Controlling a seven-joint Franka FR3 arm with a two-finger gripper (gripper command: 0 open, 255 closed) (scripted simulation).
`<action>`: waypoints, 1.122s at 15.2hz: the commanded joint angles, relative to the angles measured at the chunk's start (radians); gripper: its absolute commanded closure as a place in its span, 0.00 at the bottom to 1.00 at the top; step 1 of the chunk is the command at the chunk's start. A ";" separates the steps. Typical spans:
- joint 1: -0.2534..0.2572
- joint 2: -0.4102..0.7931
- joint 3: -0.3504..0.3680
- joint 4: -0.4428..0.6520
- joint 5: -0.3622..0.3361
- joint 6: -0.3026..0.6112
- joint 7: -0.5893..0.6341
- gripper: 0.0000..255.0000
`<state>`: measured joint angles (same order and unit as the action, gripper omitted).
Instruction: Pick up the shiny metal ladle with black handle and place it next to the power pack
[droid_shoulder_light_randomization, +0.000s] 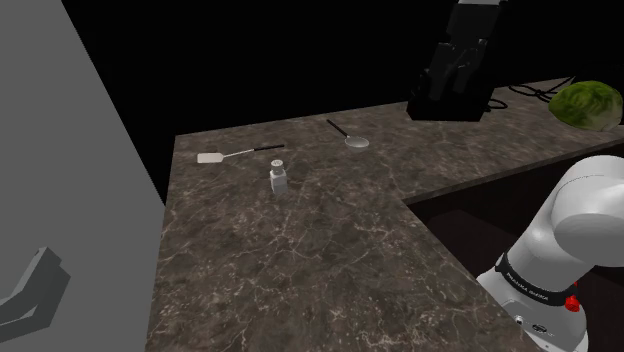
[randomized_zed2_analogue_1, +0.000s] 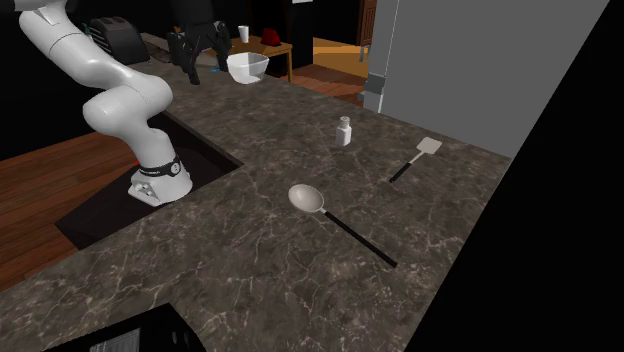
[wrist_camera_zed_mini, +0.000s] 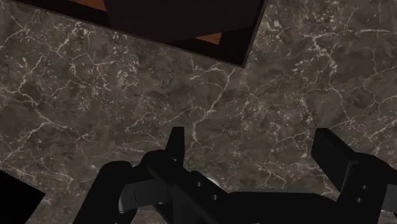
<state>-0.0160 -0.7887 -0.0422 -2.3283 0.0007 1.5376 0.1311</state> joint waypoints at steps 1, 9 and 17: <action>0.000 0.000 0.000 0.000 0.000 0.000 0.000 0.00; -0.021 0.222 -0.026 -0.014 0.001 0.269 0.021 0.00; -0.036 0.490 -0.058 0.062 0.020 0.494 0.033 0.00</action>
<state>-0.0507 -0.3399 -0.0962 -2.2848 0.0165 2.0030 0.1618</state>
